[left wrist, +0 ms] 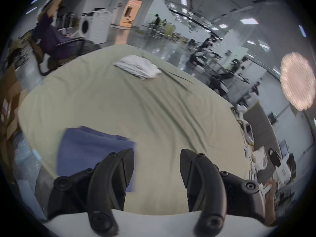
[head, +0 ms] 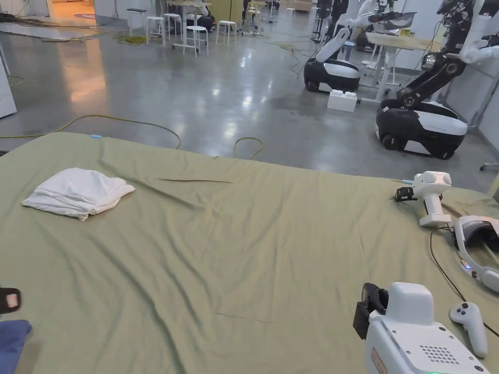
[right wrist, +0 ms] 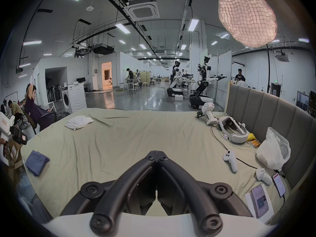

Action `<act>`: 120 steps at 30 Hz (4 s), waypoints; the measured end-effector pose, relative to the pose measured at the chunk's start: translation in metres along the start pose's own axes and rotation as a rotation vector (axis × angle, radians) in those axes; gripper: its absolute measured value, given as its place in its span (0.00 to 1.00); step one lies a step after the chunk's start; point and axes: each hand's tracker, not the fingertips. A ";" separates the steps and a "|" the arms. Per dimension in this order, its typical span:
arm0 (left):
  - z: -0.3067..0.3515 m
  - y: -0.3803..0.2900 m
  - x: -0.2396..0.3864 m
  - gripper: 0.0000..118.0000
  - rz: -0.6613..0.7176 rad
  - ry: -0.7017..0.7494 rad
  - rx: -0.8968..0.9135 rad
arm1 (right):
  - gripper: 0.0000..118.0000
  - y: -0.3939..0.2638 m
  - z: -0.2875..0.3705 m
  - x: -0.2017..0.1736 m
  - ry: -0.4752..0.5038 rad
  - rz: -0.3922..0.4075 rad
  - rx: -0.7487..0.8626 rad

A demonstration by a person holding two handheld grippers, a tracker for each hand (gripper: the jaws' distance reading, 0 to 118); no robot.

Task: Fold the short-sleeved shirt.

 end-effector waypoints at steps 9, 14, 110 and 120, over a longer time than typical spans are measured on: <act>-0.028 -0.044 0.174 0.51 -0.273 -0.050 0.297 | 0.00 0.013 0.004 -0.004 -0.015 0.000 0.044; -0.029 -0.054 0.232 0.33 -0.472 0.068 0.536 | 0.00 0.017 0.007 -0.003 -0.046 -0.028 0.088; -0.026 -0.079 0.238 0.71 -0.358 0.001 0.706 | 0.88 0.022 0.017 0.003 -0.110 -0.211 0.159; -0.032 -0.076 0.234 0.71 -0.375 0.039 0.658 | 0.91 0.025 -0.001 0.017 -0.162 -0.296 0.037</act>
